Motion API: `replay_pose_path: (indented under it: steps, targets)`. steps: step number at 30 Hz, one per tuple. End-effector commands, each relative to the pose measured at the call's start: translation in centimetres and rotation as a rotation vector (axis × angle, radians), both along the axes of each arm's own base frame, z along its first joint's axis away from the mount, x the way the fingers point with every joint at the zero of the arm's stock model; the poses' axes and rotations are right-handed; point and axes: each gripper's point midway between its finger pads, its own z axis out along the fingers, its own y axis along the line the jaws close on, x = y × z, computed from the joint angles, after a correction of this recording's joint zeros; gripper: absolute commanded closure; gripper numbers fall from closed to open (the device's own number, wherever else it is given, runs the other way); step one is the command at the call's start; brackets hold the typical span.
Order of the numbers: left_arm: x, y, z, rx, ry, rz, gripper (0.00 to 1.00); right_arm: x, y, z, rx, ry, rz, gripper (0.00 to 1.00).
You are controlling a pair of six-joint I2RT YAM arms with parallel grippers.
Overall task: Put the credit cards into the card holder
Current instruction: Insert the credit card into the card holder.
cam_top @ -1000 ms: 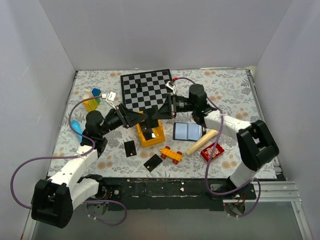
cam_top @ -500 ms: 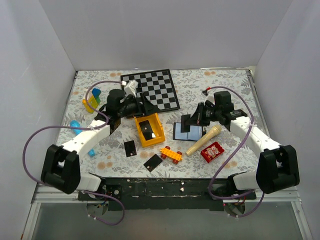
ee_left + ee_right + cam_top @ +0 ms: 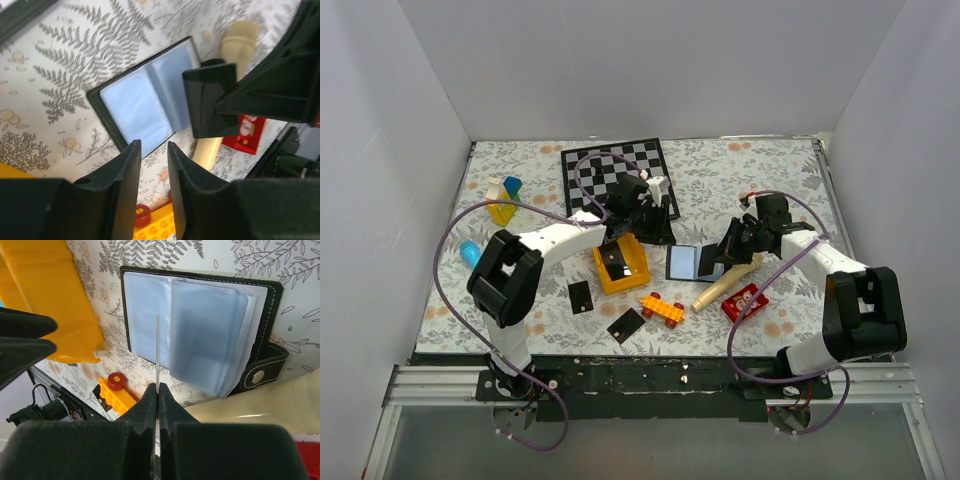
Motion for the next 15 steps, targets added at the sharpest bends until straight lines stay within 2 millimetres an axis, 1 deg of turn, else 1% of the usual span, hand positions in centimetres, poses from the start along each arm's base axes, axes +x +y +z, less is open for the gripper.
replay_pose_path:
  steps: [1,5,6,9,15]
  targets:
    - [-0.4,0.0,-1.7,0.093,0.005,-0.02,0.74,2.0,0.1,1.0,0.023,-0.051,0.015,0.99]
    - [-0.9,-0.3,-3.4,0.121,0.035,-0.021,0.74,2.4,0.2,0.8,0.021,-0.05,0.02,0.99]
    - [-1.0,-0.3,-3.8,0.126,0.042,-0.02,0.72,2.5,0.2,0.7,0.021,-0.045,0.018,0.99]
    - [-1.2,-0.3,-4.4,0.135,0.053,-0.021,0.67,2.8,0.3,0.6,0.028,-0.047,0.016,0.99]
    - [-1.5,-0.3,-5.6,0.151,0.07,-0.025,0.66,3.2,0.6,-0.1,0.036,-0.041,0.042,0.99]
